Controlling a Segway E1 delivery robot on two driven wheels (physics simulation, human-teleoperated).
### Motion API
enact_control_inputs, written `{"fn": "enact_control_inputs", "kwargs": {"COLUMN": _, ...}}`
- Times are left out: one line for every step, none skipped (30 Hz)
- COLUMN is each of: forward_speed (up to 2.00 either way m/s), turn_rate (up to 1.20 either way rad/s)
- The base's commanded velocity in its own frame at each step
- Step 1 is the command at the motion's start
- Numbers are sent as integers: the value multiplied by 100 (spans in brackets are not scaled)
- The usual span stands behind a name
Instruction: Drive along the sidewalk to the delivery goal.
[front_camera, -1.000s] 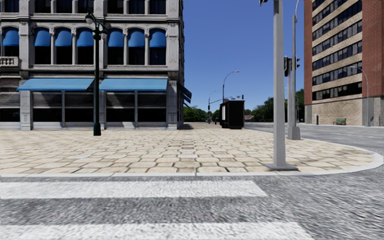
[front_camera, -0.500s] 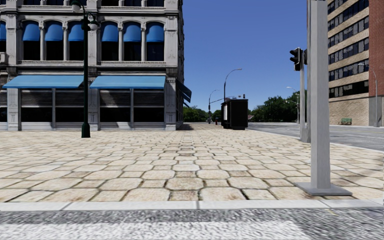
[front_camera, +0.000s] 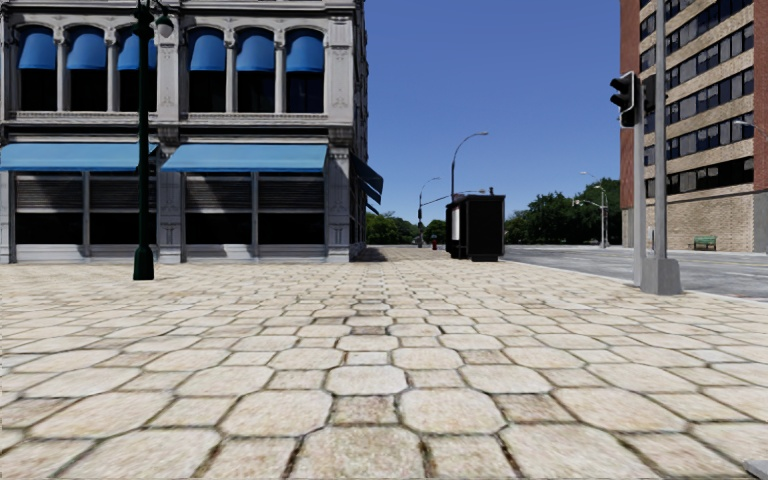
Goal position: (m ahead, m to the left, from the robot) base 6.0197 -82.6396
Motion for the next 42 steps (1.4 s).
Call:
{"fn": "enact_control_inputs", "kwargs": {"forward_speed": 200, "turn_rate": 0}}
{"fn": "enact_control_inputs", "kwargs": {"forward_speed": 200, "turn_rate": 0}}
{"fn": "enact_control_inputs", "kwargs": {"forward_speed": 200, "turn_rate": 0}}
{"fn": "enact_control_inputs", "kwargs": {"forward_speed": 200, "turn_rate": 0}}
{"fn": "enact_control_inputs", "kwargs": {"forward_speed": 200, "turn_rate": 0}}
{"fn": "enact_control_inputs", "kwargs": {"forward_speed": 200, "turn_rate": 0}}
{"fn": "enact_control_inputs", "kwargs": {"forward_speed": 200, "turn_rate": 0}}
{"fn": "enact_control_inputs", "kwargs": {"forward_speed": 200, "turn_rate": 0}}
{"fn": "enact_control_inputs", "kwargs": {"forward_speed": 200, "turn_rate": 0}}
{"fn": "enact_control_inputs", "kwargs": {"forward_speed": 200, "turn_rate": 0}}
{"fn": "enact_control_inputs", "kwargs": {"forward_speed": 200, "turn_rate": 0}}
{"fn": "enact_control_inputs", "kwargs": {"forward_speed": 200, "turn_rate": 0}}
{"fn": "enact_control_inputs", "kwargs": {"forward_speed": 200, "turn_rate": 0}}
{"fn": "enact_control_inputs", "kwargs": {"forward_speed": 200, "turn_rate": 0}}
{"fn": "enact_control_inputs", "kwargs": {"forward_speed": 200, "turn_rate": 0}}
{"fn": "enact_control_inputs", "kwargs": {"forward_speed": 200, "turn_rate": 0}}
{"fn": "enact_control_inputs", "kwargs": {"forward_speed": 200, "turn_rate": 0}}
{"fn": "enact_control_inputs", "kwargs": {"forward_speed": 200, "turn_rate": 0}}
{"fn": "enact_control_inputs", "kwargs": {"forward_speed": 200, "turn_rate": 0}}
{"fn": "enact_control_inputs", "kwargs": {"forward_speed": 200, "turn_rate": 0}}
{"fn": "enact_control_inputs", "kwargs": {"forward_speed": 200, "turn_rate": 0}}
{"fn": "enact_control_inputs", "kwargs": {"forward_speed": 200, "turn_rate": 0}}
{"fn": "enact_control_inputs", "kwargs": {"forward_speed": 200, "turn_rate": 0}}
{"fn": "enact_control_inputs", "kwargs": {"forward_speed": 200, "turn_rate": 0}}
{"fn": "enact_control_inputs", "kwargs": {"forward_speed": 200, "turn_rate": 0}}
{"fn": "enact_control_inputs", "kwargs": {"forward_speed": 200, "turn_rate": 0}}
{"fn": "enact_control_inputs", "kwargs": {"forward_speed": 200, "turn_rate": 0}}
{"fn": "enact_control_inputs", "kwargs": {"forward_speed": 200, "turn_rate": 0}}
{"fn": "enact_control_inputs", "kwargs": {"forward_speed": 200, "turn_rate": 0}}
{"fn": "enact_control_inputs", "kwargs": {"forward_speed": 200, "turn_rate": 0}}
{"fn": "enact_control_inputs", "kwargs": {"forward_speed": 200, "turn_rate": 0}}
{"fn": "enact_control_inputs", "kwargs": {"forward_speed": 200, "turn_rate": 0}}
{"fn": "enact_control_inputs", "kwargs": {"forward_speed": 200, "turn_rate": 0}}
{"fn": "enact_control_inputs", "kwargs": {"forward_speed": 200, "turn_rate": 0}}
{"fn": "enact_control_inputs", "kwargs": {"forward_speed": 200, "turn_rate": 0}}
{"fn": "enact_control_inputs", "kwargs": {"forward_speed": 200, "turn_rate": 0}}
{"fn": "enact_control_inputs", "kwargs": {"forward_speed": 200, "turn_rate": 0}}
{"fn": "enact_control_inputs", "kwargs": {"forward_speed": 200, "turn_rate": 0}}
{"fn": "enact_control_inputs", "kwargs": {"forward_speed": 200, "turn_rate": 0}}
{"fn": "enact_control_inputs", "kwargs": {"forward_speed": 200, "turn_rate": 0}}
{"fn": "enact_control_inputs", "kwargs": {"forward_speed": 200, "turn_rate": 0}}
{"fn": "enact_control_inputs", "kwargs": {"forward_speed": 200, "turn_rate": 0}}
